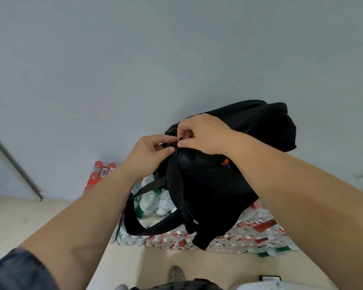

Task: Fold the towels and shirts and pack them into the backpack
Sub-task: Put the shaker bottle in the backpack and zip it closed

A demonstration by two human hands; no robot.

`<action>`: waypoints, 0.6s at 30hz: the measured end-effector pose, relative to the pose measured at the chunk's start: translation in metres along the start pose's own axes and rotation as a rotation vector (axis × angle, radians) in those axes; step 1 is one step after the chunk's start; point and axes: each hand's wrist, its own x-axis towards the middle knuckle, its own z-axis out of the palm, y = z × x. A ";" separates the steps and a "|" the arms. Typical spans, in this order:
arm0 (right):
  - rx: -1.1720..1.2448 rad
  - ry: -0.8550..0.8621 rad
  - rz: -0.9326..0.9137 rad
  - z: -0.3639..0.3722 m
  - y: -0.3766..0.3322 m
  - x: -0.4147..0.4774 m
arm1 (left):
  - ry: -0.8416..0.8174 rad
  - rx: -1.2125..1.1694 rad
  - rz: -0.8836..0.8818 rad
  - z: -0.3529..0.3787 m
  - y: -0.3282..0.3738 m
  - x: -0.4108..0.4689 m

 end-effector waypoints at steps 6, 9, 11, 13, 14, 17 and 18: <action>0.150 0.004 0.067 -0.003 0.003 -0.010 | -0.073 0.242 0.176 -0.002 0.002 0.015; 0.283 0.003 0.137 -0.001 -0.002 -0.013 | -0.093 0.348 0.230 0.000 0.009 0.021; 0.315 0.009 0.169 0.000 -0.005 -0.013 | -0.096 0.391 0.261 0.001 0.009 0.024; 0.302 0.020 0.197 0.000 -0.005 -0.013 | -0.091 0.425 0.292 0.002 0.006 0.027; 0.301 0.019 0.208 0.001 -0.003 -0.014 | -0.087 0.434 0.306 0.002 0.004 0.028; 0.378 0.001 0.233 0.004 0.001 -0.017 | -0.078 0.447 0.315 0.000 0.000 0.027; 0.415 -0.003 0.244 0.005 0.001 -0.018 | -0.082 0.477 0.331 -0.001 0.001 0.028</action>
